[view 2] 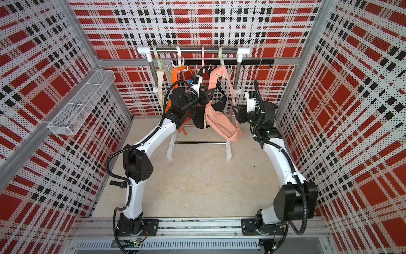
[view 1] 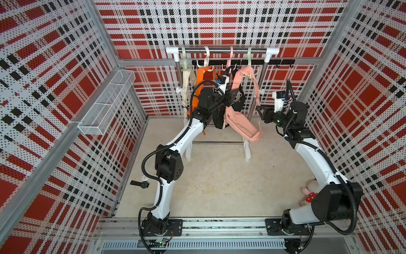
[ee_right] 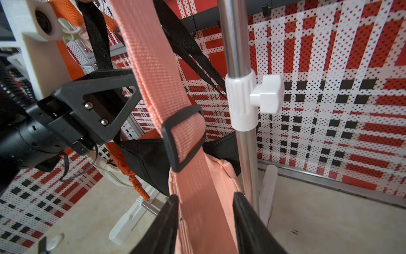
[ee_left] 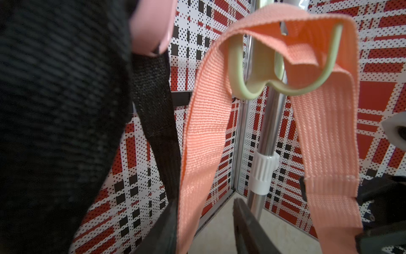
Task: Take the bag off the hook
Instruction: Pick up the bag from the hook.
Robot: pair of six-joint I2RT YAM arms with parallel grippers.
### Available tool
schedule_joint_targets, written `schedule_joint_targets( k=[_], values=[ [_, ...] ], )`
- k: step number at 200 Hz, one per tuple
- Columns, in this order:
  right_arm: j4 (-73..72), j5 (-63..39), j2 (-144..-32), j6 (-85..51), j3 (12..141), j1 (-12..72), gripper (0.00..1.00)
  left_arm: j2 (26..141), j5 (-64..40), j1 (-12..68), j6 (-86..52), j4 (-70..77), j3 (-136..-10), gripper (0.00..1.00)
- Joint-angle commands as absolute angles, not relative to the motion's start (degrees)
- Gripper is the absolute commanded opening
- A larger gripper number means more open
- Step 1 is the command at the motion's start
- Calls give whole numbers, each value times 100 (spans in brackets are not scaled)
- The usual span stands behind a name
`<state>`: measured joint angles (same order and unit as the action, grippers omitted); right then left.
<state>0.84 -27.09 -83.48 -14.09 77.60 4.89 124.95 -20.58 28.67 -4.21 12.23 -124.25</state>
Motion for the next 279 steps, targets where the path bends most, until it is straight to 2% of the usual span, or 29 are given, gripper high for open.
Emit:
schedule_joint_targets(
  k=[1,16,33,90,104,222,279],
  values=[
    [-127,-2593,-8287,-1249,7744,519,35,12564,-2156,2862,-342,1455,-12532,35],
    [-140,-2473,-8249,-1248,7726,519,27,12514,-2219,2857,-346,1570,-12412,30],
    [-163,-2490,-8230,-1256,7742,519,23,12418,-2232,2862,-365,1688,-12228,23],
    [-58,-2457,-8296,-1362,7929,510,0,12243,-2257,2855,-404,1763,-12036,4],
    [-3,-2461,-8304,-1388,8004,512,0,12192,-2259,2861,-421,1769,-12016,0],
    [470,-2161,-8166,-1579,8849,517,0,11508,-2115,2871,-562,1745,-11858,0],
    [422,-2224,-7819,-1674,8796,519,0,11093,-2250,2917,-602,1689,-11605,0]
  ],
)
